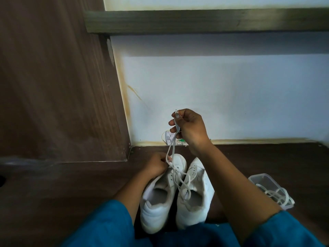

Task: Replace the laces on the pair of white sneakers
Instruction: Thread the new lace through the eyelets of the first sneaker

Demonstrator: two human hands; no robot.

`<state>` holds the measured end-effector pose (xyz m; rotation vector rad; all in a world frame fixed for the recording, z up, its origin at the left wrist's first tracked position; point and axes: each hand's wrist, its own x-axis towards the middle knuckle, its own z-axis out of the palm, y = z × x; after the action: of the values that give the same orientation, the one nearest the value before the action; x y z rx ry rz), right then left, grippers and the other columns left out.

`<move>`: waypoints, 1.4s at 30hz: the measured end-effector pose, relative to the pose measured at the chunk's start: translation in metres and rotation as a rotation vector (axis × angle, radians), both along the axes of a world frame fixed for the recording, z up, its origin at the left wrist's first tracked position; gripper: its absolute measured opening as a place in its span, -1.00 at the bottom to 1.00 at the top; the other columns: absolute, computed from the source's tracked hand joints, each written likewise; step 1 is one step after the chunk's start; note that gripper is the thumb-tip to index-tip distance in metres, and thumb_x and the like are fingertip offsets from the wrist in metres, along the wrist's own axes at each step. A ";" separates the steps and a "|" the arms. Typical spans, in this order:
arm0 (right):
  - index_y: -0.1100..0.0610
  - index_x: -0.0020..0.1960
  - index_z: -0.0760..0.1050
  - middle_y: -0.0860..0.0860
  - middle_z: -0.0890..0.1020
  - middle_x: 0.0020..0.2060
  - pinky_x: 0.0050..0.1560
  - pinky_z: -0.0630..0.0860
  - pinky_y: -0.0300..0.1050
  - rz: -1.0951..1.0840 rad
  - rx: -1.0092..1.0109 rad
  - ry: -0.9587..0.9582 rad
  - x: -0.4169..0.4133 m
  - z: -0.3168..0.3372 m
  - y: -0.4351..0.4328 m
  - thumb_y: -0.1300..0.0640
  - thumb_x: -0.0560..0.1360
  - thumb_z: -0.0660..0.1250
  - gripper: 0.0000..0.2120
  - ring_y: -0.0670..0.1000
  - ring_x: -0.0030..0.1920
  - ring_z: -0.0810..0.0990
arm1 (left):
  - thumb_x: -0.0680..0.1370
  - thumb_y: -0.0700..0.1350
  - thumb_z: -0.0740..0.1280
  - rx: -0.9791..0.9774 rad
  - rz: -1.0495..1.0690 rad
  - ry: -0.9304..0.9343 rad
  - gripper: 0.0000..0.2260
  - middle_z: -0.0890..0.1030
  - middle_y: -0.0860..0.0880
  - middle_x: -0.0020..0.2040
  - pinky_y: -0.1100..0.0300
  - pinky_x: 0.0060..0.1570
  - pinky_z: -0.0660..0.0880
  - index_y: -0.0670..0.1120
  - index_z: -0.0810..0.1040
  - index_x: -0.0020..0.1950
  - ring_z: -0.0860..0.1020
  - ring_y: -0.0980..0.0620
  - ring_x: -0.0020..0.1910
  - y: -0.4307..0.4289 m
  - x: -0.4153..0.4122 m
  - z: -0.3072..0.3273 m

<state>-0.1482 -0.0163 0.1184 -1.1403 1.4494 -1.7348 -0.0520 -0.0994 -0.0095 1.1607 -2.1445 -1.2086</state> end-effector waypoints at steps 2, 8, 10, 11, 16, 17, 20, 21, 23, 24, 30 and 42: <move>0.09 -0.17 0.45 0.03 0.58 -0.33 -0.51 0.37 -0.30 -0.022 -0.057 0.023 0.001 0.014 0.004 0.22 0.61 0.17 -0.80 -0.13 -0.50 0.52 | 0.46 -0.44 0.26 0.066 -0.085 -0.011 -0.78 0.57 -0.01 -0.21 0.43 -0.27 0.42 -0.22 0.60 -0.02 0.51 0.16 -0.24 0.004 0.004 0.013; 0.08 -0.18 0.43 0.01 0.57 -0.32 -0.49 0.36 -0.32 -0.125 -0.305 0.107 0.004 0.101 0.022 0.21 0.61 0.17 -0.80 -0.11 -0.47 0.53 | 0.50 -0.45 0.20 0.046 -0.158 -0.140 -0.65 0.57 -0.14 0.10 0.41 -0.24 0.43 -0.24 0.48 0.25 0.51 0.07 -0.03 0.018 0.019 0.045; 0.07 -0.18 0.41 0.00 0.57 -0.32 -0.48 0.35 -0.32 -0.167 -0.344 0.135 0.006 0.130 0.029 0.19 0.61 0.17 -0.81 -0.10 -0.46 0.54 | 0.50 -0.50 0.17 0.123 -0.207 -0.062 -0.62 0.54 -0.09 0.01 0.45 -0.35 0.42 -0.28 0.43 0.29 0.50 0.13 -0.09 0.030 0.024 0.056; 0.06 -0.18 0.40 -0.01 0.57 -0.32 -0.48 0.35 -0.30 -0.180 -0.351 0.150 0.008 0.142 0.032 0.18 0.61 0.18 -0.81 -0.10 -0.45 0.54 | 0.50 -0.50 0.18 0.160 -0.230 -0.036 -0.62 0.51 -0.04 -0.02 0.47 -0.40 0.42 -0.27 0.42 0.29 0.47 0.18 -0.11 0.037 0.025 0.062; 0.11 -0.16 0.40 0.01 0.54 -0.33 -0.48 0.40 -0.26 -0.174 -0.437 0.129 0.020 0.189 0.053 0.20 0.60 0.18 -0.84 -0.02 -0.40 0.52 | 0.54 -0.16 0.32 0.039 -0.249 0.112 -0.93 0.57 0.04 -0.20 0.31 -0.35 0.36 -0.08 0.59 -0.02 0.44 0.13 -0.28 0.056 0.022 0.102; 0.13 -0.15 0.40 0.02 0.54 -0.33 -0.47 0.41 -0.24 -0.168 -0.450 0.125 0.023 0.197 0.057 0.21 0.60 0.18 -0.84 0.00 -0.38 0.52 | 0.56 -0.14 0.29 -0.006 -0.230 0.123 -0.90 0.58 0.06 -0.25 0.31 -0.37 0.34 -0.06 0.60 -0.10 0.43 0.16 -0.35 0.057 0.022 0.113; 0.13 -0.19 0.41 0.05 0.52 -0.37 -0.43 0.41 -0.20 -0.156 -0.456 0.139 0.031 0.212 0.062 0.23 0.59 0.19 -0.82 0.03 -0.40 0.49 | 0.62 -0.16 0.18 -0.128 -0.202 0.124 -0.77 0.60 0.08 -0.21 0.42 -0.47 0.32 -0.05 0.53 -0.20 0.40 0.25 -0.48 0.064 0.024 0.147; 0.12 -0.20 0.42 0.07 0.51 -0.38 -0.44 0.40 -0.20 -0.148 -0.450 0.140 0.031 0.214 0.063 0.25 0.59 0.19 -0.80 0.03 -0.41 0.47 | 0.63 -0.16 0.15 -0.137 -0.209 0.135 -0.76 0.61 0.07 -0.20 0.43 -0.49 0.32 -0.06 0.52 -0.19 0.39 0.26 -0.51 0.067 0.024 0.155; 0.14 -0.20 0.46 0.09 0.48 -0.39 -0.46 0.39 -0.22 -0.115 -0.438 0.121 0.034 0.217 0.066 0.32 0.58 0.18 -0.78 0.04 -0.40 0.43 | 0.64 -0.16 0.12 -0.112 -0.196 0.192 -0.77 0.62 0.03 -0.20 0.39 -0.47 0.33 -0.08 0.49 -0.16 0.40 0.20 -0.49 0.075 0.028 0.172; 0.17 -0.21 0.49 0.10 0.47 -0.38 -0.45 0.38 -0.22 -0.096 -0.430 0.104 0.035 0.218 0.068 0.35 0.57 0.18 -0.76 0.04 -0.38 0.41 | 0.64 -0.16 0.11 -0.091 -0.182 0.236 -0.76 0.61 0.00 -0.22 0.36 -0.46 0.34 -0.10 0.49 -0.15 0.40 0.16 -0.46 0.078 0.030 0.180; 0.25 -0.25 0.49 0.10 0.45 -0.38 -0.41 0.38 -0.21 -0.104 -0.379 0.087 0.042 0.221 0.073 0.46 0.52 0.12 -0.72 0.04 -0.36 0.39 | 0.64 -0.19 0.12 -0.089 -0.134 0.508 -0.74 0.50 -0.04 -0.35 0.31 -0.47 0.28 -0.15 0.52 -0.17 0.32 0.12 -0.50 0.089 0.038 0.228; 0.27 -0.24 0.47 0.07 0.41 -0.36 -0.30 0.32 -0.08 -0.169 -0.361 0.280 0.043 0.213 0.068 0.39 0.54 0.10 -0.75 0.05 -0.33 0.34 | 0.57 0.02 0.26 -0.177 -0.083 0.251 -0.68 0.53 -0.06 0.01 0.18 -0.27 0.44 -0.02 0.36 0.30 0.51 0.04 -0.26 0.088 0.047 0.222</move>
<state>-0.1056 0.0520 0.3318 -1.5380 1.4630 -2.0813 -0.0052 -0.0117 0.2128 0.8071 -2.0770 -1.1075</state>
